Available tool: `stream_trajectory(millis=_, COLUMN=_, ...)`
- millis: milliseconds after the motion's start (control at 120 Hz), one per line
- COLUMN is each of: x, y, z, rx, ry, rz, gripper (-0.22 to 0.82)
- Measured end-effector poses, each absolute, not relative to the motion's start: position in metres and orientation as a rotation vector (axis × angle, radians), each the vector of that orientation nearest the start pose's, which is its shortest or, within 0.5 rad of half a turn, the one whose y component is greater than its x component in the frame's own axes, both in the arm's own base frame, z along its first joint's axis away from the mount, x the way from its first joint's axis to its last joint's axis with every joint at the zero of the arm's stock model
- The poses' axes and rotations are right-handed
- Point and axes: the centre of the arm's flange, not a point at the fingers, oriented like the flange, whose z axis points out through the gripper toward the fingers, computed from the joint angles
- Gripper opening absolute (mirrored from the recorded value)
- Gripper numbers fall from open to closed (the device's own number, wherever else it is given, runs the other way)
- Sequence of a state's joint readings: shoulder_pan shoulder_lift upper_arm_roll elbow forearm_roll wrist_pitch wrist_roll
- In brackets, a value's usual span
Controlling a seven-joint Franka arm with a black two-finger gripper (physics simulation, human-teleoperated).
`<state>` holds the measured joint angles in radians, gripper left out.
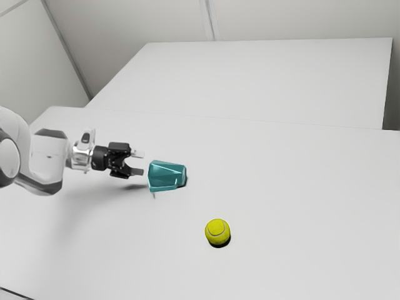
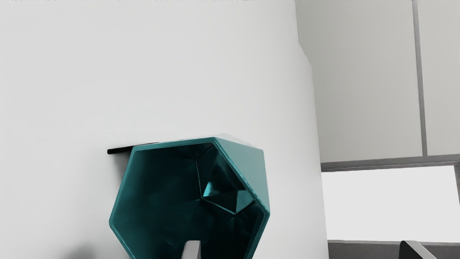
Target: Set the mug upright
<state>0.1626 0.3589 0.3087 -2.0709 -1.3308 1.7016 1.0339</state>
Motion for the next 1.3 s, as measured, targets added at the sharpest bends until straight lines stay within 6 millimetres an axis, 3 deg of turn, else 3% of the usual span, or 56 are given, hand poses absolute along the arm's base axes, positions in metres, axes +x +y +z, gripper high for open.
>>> stream_trajectory(millis=167, x=0.536, y=0.159, z=0.261, rx=1.939, ry=0.145, rz=0.389, gripper=0.6)
stream_trajectory(millis=700, x=0.553, y=0.12, z=0.256, rx=1.923, ry=0.07, rz=0.444, gripper=0.6)
stream_trajectory(millis=758, x=0.554, y=0.118, z=0.255, rx=1.921, ry=0.07, rz=0.448, gripper=0.53)
stream_trajectory(millis=900, x=0.554, y=0.118, z=0.252, rx=1.924, ry=0.077, rz=0.449, gripper=0.19)
stream_trajectory(millis=1000, x=0.554, y=0.117, z=0.251, rx=1.924, ry=0.079, rz=0.447, gripper=0.03)
stream_trajectory(millis=1125, x=0.555, y=0.113, z=0.251, rx=1.923, ry=0.078, rz=0.441, gripper=-0.08)
stream_trajectory(millis=1300, x=0.555, y=0.113, z=0.253, rx=1.924, ry=0.077, rz=0.437, gripper=-0.14)
